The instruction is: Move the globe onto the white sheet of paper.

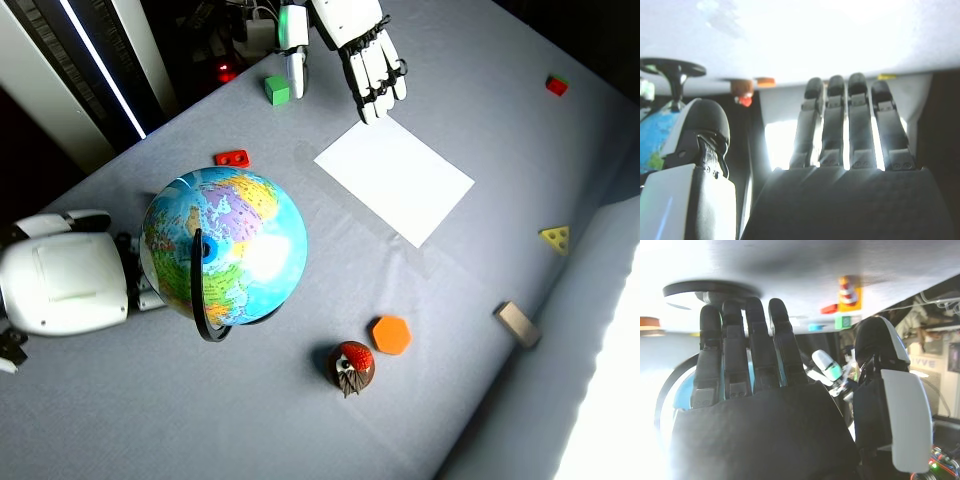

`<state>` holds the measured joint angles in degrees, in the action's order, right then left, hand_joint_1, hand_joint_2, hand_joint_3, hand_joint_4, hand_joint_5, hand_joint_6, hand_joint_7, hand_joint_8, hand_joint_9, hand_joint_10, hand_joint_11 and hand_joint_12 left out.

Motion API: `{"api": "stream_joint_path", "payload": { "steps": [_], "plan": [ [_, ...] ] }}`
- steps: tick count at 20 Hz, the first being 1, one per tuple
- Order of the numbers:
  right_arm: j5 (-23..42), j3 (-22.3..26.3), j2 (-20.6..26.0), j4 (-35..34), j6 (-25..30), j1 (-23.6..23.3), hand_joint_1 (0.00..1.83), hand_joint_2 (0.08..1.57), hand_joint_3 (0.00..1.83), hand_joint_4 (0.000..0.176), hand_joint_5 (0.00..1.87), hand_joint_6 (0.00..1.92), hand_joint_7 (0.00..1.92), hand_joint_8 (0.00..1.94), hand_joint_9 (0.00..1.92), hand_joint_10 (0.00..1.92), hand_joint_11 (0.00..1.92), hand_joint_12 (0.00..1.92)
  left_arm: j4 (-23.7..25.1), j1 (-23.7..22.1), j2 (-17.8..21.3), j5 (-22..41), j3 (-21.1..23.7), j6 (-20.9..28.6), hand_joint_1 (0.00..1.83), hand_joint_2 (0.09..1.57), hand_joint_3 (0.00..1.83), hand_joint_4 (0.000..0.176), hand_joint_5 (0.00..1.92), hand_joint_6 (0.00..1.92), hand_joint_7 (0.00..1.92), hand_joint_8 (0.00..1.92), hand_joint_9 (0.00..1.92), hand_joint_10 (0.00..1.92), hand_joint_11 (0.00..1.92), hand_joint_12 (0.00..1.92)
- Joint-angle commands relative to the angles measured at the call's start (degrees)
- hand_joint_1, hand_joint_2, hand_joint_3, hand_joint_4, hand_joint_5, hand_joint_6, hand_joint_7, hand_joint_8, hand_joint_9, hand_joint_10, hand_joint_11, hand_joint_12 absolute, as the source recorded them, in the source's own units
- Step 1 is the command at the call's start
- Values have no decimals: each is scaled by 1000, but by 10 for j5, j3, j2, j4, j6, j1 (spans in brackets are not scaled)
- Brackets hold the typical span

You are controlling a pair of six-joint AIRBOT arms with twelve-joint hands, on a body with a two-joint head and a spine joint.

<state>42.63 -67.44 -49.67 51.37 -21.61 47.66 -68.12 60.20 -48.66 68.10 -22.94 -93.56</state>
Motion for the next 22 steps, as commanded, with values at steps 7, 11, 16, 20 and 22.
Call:
{"api": "stream_joint_path", "payload": {
  "steps": [7, 11, 16, 20, 22],
  "plan": [
    [21, -51, -28, -7, 15, -36, 53, 1153, 0, 0, 318, 3, 344, 6, 293, 16, 0, 750, 32, -10, 3, 37, -1, 0, 174, 1169, 4, 0, 235, 4, 235, 6, 193, 5, 0, 199],
    [12, -67, -46, 2, 12, -46, 59, 1149, 0, 0, 319, 3, 347, 6, 290, 14, 0, 751, 33, -11, 5, 37, -3, 5, 175, 1169, 2, 0, 226, 0, 235, 0, 201, 4, 0, 277],
    [-2, -67, -62, 5, -9, -51, 71, 1145, 0, 0, 321, 3, 356, 5, 290, 11, 0, 780, 37, -10, 8, 32, -4, 10, 175, 1173, 3, 0, 220, 2, 229, 0, 198, 2, 0, 280],
    [-25, -62, -73, 15, -4, -68, 78, 1138, 0, 0, 330, 5, 361, 3, 294, 9, 0, 817, 41, -13, 14, 21, -4, 10, 175, 1173, 2, 0, 221, 2, 229, 0, 199, 2, 0, 282],
    [-50, -56, -80, 15, -5, -80, 86, 1135, 0, 0, 333, 5, 360, 2, 292, 7, 0, 821, 41, -13, 17, 16, -5, 10, 175, 1173, 2, 0, 222, 2, 227, 0, 193, 0, 0, 283]
  ]
}}
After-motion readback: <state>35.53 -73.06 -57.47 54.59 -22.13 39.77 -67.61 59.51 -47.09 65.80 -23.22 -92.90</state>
